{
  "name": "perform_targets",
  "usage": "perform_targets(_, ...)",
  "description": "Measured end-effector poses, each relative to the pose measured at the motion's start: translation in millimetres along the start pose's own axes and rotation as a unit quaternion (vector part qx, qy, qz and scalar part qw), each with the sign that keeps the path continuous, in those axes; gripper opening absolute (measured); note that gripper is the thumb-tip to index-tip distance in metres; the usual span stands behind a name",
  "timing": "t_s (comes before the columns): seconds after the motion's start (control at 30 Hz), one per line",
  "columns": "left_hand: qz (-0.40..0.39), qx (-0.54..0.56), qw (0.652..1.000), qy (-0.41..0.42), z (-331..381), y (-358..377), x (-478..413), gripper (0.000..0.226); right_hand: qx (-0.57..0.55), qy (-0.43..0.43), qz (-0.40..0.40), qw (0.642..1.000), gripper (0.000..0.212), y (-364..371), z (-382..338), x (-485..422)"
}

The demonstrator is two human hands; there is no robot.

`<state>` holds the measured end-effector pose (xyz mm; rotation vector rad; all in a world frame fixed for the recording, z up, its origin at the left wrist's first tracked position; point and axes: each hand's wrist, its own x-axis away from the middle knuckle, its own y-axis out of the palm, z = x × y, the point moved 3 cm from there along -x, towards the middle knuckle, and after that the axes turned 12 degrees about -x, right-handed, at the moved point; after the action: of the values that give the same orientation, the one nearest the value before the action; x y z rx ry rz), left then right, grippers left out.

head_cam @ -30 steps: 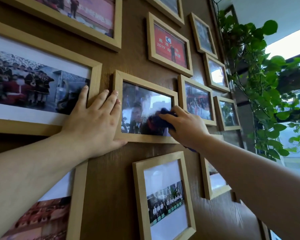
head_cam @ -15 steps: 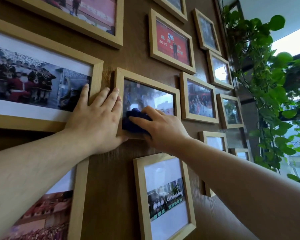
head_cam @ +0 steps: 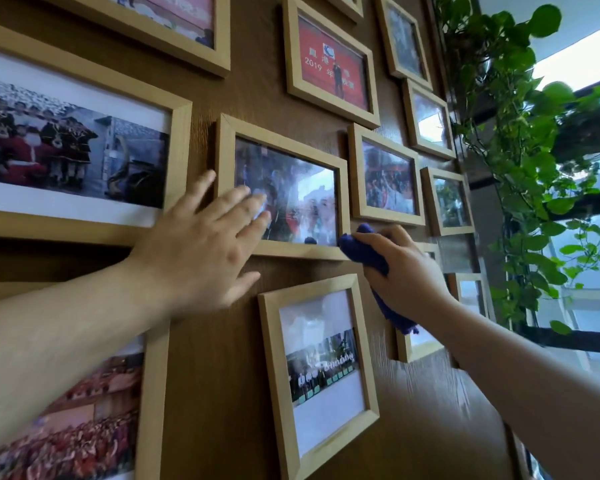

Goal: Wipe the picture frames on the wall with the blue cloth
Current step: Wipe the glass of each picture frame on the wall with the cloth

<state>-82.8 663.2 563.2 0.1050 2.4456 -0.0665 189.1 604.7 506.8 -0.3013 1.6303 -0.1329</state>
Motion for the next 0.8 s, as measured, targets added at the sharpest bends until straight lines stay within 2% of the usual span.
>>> perform_targets(0.07, -0.001, 0.020, 0.999, 0.045, 16, -3, 8, 0.077, -0.011, 0.005, -0.016, 1.000, 0.049, 6, -8, 25)
perform_targets(0.17, -0.046, 0.044, 0.995, 0.073, 39, 1, 11, 0.080, -0.023, 0.002, -0.028, 0.999, 0.049, 19, -26, 49)
perform_targets(0.37, -0.095, 0.073, 0.991, 0.057, 67, 22, 9, 0.087, -0.042, -0.024, -0.040, 0.998, 0.057, 50, -66, 72)
perform_targets(0.5, -0.100, 0.071, 0.991, 0.061, 74, 30, 13, 0.083, -0.043, -0.050, -0.056, 0.996, 0.050, 67, -79, 83)
perform_targets(0.67, -0.102, 0.049, 0.991, 0.069, 75, 34, 15, 0.082, -0.031, -0.065, -0.050, 0.996, 0.047, 73, -65, 89)
perform_targets(0.8, -0.098, 0.044, 0.992, 0.071, 76, 35, 14, 0.086, -0.006, 0.014, -0.024, 1.000, 0.038, 62, -24, 86)
